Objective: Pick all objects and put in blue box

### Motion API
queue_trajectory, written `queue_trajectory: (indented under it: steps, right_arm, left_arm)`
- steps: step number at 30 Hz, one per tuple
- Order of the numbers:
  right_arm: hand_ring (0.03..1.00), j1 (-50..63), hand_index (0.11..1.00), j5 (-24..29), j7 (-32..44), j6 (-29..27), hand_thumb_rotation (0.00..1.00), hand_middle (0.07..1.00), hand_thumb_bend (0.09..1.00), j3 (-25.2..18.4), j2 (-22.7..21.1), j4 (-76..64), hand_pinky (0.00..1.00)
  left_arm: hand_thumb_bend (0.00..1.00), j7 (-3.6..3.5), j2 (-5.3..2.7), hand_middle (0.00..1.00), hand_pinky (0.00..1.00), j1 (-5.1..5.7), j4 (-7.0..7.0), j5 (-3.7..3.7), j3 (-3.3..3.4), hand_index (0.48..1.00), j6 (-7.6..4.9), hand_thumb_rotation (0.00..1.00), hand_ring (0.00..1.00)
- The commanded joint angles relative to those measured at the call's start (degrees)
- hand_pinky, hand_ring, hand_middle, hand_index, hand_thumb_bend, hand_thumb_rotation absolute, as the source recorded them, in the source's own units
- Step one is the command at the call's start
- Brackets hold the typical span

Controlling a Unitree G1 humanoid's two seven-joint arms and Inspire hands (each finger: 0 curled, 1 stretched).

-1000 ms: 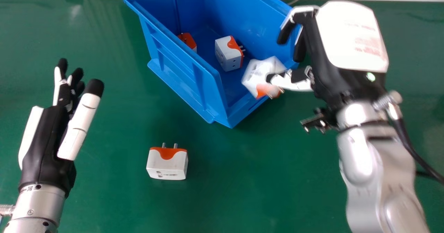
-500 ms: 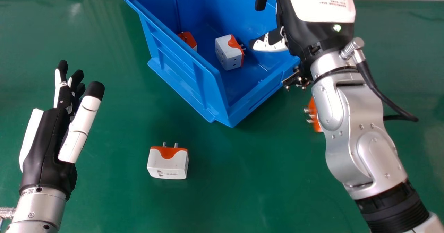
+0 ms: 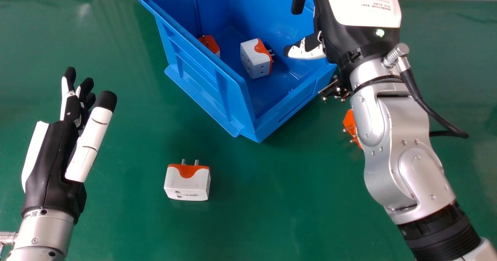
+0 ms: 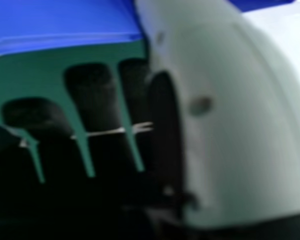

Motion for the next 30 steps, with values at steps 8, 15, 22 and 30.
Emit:
queue_trajectory:
  steps: [8, 15, 22, 30]
  right_arm:
    - [0.091, 7.3, 0.471, 2.7, -4.1, 0.6, 0.14, 0.173, 0.493, -2.8, -0.3, -9.2, 0.03]
    - [0.166, 16.6, 0.469, 0.1, -5.5, 4.3, 0.14, 0.23, 0.496, -3.9, 1.1, -18.2, 0.1]
    - [0.492, 27.5, 0.573, -2.7, -6.0, 6.1, 0.32, 0.54, 0.586, -4.1, 1.1, -25.4, 0.4]
    - [0.924, 32.8, 0.933, -5.1, 5.8, 9.8, 0.62, 0.944, 0.71, -4.8, -0.7, -29.2, 0.84]
  left_arm:
    - [0.76, 0.05, 0.58, 1.0, 1.0, -0.4, -0.63, -0.23, 0.43, 1.0, -0.71, 0.86, 1.0]
    - [0.76, -0.12, 0.78, 1.0, 1.0, -0.43, -0.54, -0.14, 0.6, 1.0, -0.69, 0.86, 1.0]
    - [0.76, -0.12, 1.13, 1.0, 1.0, -0.99, -0.06, -0.04, 0.74, 1.0, -0.45, 0.86, 1.0]
    - [0.76, -0.09, 1.46, 1.0, 1.0, -1.4, 0.55, 0.26, 0.75, 1.0, -0.87, 0.86, 1.0]
